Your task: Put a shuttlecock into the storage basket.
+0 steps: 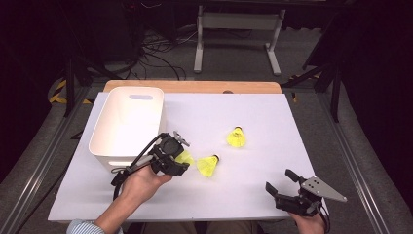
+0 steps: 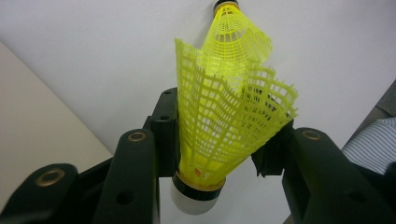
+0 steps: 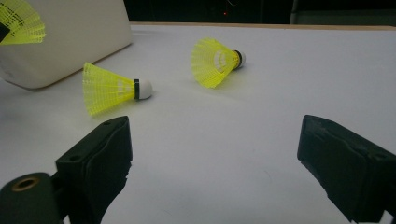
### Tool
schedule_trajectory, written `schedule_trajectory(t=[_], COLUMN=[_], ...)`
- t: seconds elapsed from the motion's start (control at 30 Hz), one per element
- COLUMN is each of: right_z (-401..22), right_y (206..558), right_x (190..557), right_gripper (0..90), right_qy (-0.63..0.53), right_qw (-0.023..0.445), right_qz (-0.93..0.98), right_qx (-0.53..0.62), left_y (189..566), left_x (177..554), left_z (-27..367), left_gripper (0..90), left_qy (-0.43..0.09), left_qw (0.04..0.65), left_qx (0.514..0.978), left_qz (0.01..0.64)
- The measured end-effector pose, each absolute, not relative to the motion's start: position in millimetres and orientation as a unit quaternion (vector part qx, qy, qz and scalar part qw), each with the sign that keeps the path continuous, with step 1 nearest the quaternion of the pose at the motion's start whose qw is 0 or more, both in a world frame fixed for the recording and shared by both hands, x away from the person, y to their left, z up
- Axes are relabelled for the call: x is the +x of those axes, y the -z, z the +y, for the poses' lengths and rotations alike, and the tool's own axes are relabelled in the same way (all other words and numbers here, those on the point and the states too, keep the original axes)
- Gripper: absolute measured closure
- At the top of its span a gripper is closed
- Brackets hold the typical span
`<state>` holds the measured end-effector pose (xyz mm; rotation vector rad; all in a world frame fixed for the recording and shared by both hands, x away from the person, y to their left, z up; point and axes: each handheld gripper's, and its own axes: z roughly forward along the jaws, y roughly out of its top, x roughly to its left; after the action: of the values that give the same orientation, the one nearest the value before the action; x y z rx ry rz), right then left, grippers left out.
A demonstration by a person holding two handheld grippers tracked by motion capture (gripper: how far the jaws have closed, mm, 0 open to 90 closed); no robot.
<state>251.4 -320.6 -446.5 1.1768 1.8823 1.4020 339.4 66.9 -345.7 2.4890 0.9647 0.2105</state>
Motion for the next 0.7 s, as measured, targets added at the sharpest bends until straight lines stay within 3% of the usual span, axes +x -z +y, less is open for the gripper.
schedule_trajectory(t=[0.7], right_z=[-321.8], right_y=[446.8], right_x=[251.7], right_gripper=[10.8], right_qy=[-0.516], right_qw=[0.254], right_qz=[0.691], right_qx=[0.438], left_y=[318.3], left_x=[354.8], left_z=[83.8], left_gripper=[64.0], left_qy=[-0.080], left_qw=[0.250], left_qx=[0.889], left_qz=[0.376])
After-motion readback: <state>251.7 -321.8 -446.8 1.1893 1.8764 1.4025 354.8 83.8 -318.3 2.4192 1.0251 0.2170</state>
